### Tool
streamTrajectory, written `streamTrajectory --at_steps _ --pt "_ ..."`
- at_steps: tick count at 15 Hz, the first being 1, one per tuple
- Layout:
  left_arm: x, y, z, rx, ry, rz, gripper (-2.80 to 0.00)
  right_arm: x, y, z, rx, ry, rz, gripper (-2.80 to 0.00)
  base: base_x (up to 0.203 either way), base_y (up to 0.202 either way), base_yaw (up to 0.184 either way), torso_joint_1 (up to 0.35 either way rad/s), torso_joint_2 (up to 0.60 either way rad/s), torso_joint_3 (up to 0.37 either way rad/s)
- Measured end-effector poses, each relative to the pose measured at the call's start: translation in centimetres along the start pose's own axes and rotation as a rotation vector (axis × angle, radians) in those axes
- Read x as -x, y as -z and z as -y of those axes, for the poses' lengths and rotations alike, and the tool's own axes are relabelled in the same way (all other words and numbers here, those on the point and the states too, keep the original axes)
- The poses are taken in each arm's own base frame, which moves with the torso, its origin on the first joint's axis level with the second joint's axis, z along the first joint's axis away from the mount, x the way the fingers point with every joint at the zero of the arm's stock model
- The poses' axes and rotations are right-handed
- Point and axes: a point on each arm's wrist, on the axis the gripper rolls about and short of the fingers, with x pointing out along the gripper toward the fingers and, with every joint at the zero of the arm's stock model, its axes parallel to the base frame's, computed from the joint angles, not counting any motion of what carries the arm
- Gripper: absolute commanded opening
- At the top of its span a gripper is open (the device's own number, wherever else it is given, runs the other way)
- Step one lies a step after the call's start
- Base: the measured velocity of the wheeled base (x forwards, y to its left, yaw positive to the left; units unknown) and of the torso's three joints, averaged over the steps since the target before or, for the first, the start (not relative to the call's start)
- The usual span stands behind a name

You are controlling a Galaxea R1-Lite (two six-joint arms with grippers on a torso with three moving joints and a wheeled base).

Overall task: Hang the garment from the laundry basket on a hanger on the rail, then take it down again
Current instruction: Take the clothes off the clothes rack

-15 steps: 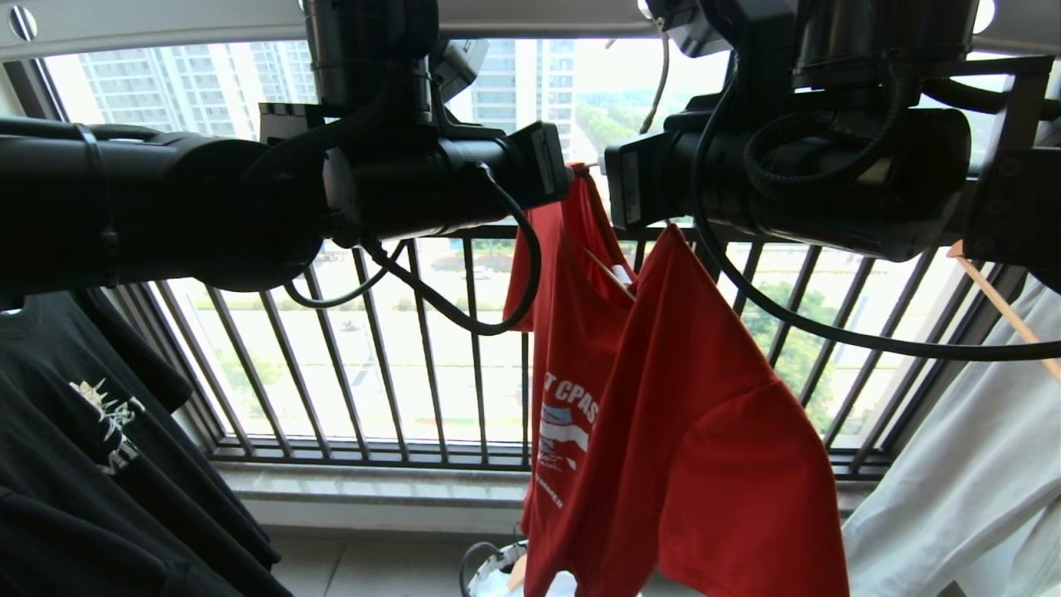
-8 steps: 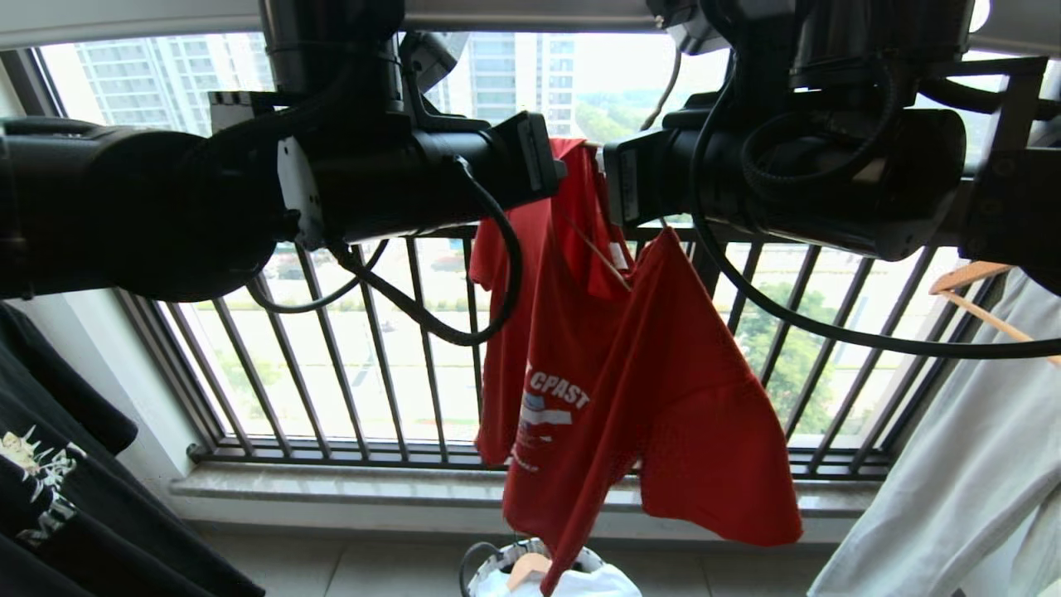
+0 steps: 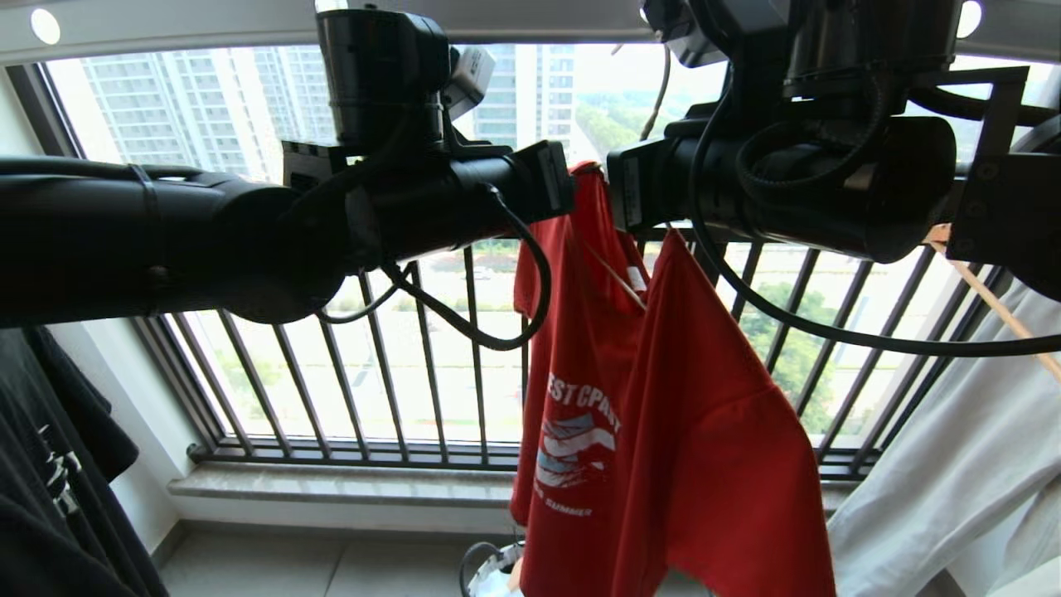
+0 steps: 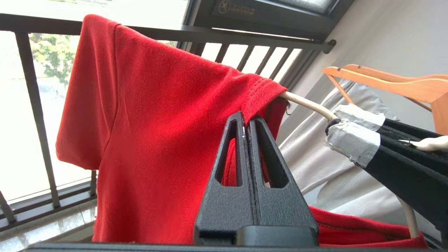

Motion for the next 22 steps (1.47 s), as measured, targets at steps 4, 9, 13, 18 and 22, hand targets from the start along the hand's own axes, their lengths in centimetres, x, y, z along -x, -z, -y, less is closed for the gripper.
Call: streamTrajectory --at_steps 4,9,13,18,22 --pt "-0.4 1.2 -0.8 -0.003 -0.007 0.0 -2.8 -0.1 0.0 0.0 0.001 -0.001 0.0 -2.8 0.0 0.0 0.0 0.0 0.0 0.0" --pt "0.4 1.4 -0.3 -0.004 0.022 0.028 -2.8 -0.3 0.2 -0.1 0.002 -0.001 -0.003 -2.8 0.0 0.0 0.0 0.0 0.0 0.0" --pt "0.6 1.5 -0.2 -0.008 0.02 0.026 0.0 -0.4 0.2 -0.2 0.003 -0.001 -0.005 -2.8 0.0 0.0 0.0 0.0 0.0 0.0" --pt "1.2 2.0 -0.4 -0.007 0.01 -0.001 0.0 -0.4 0.2 -0.2 0.003 -0.001 -0.007 -2.8 0.0 0.0 0.0 0.0 0.0 0.0" --pt "4.6 2.7 -0.4 -0.009 -0.007 -0.045 0.0 -0.5 0.3 0.0 0.003 0.003 -0.008 -2.8 0.0 0.0 0.0 0.0 0.0 0.0"
